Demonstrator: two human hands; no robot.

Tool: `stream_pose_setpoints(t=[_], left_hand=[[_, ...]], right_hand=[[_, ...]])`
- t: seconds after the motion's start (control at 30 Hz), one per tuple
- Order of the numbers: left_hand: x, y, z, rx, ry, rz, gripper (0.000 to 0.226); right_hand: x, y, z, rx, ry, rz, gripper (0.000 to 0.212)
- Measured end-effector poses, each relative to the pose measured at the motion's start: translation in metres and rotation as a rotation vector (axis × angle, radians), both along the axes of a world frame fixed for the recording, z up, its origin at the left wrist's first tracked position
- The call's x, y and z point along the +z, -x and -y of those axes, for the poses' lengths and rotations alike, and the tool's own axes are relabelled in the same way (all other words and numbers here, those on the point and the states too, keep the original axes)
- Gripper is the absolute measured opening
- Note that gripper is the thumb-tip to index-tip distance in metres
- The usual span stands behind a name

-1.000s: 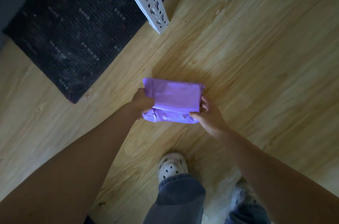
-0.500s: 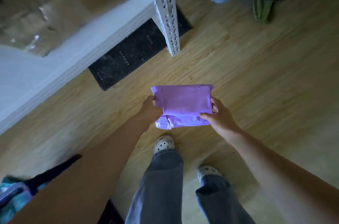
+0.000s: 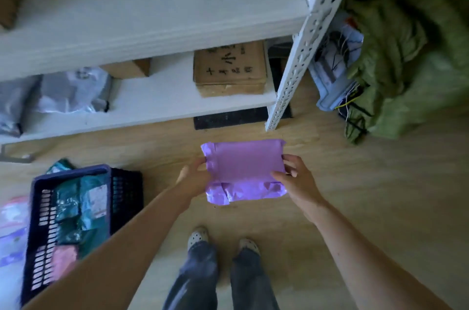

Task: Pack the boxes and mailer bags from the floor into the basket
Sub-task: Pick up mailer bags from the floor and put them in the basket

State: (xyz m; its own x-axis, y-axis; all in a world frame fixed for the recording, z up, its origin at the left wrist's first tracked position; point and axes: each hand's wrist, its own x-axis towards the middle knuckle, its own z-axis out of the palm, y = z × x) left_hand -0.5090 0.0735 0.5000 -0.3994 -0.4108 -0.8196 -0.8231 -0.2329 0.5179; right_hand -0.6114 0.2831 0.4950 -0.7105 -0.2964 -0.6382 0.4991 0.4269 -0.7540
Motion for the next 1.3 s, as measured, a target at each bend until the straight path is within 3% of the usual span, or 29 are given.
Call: stream_pose_setpoints(t=[0.1, 0.23, 0.57, 0.7, 0.9, 1.0, 1.3], left_hand=[[0.054, -0.029, 0.004, 0.128, -0.071, -0.054, 0.067], [0.101, -0.07, 0.018, 0.21, -0.094, -0.098, 0.047], [0.18, -0.195, 0.071, 0.349, 0.051, -0.176, 0.064], [0.199, -0.259, 0.091, 0.44, 0.027, -0.242, 0.058], [0.201, -0.343, 0.119, 0.613, -0.011, -0.303, 0.063], [0.198, -0.377, 0.13, 0.704, -0.013, -0.308, 0.04], [0.146, -0.448, 0.168, 0.975, -0.054, -0.294, 0.042]], right_hand=[[0.042, -0.01, 0.018, 0.11, -0.011, -0.037, 0.041], [0.083, -0.026, 0.048, 0.267, -0.015, -0.097, 0.049], [0.159, -0.114, 0.158, 0.566, 0.012, -0.306, 0.067], [0.171, -0.16, 0.201, 0.693, -0.037, -0.346, 0.068], [0.183, -0.229, 0.265, 0.842, -0.044, -0.385, 0.069], [0.183, -0.259, 0.299, 0.924, -0.047, -0.395, 0.068], [0.158, -0.324, 0.401, 1.226, -0.097, -0.398, 0.07]])
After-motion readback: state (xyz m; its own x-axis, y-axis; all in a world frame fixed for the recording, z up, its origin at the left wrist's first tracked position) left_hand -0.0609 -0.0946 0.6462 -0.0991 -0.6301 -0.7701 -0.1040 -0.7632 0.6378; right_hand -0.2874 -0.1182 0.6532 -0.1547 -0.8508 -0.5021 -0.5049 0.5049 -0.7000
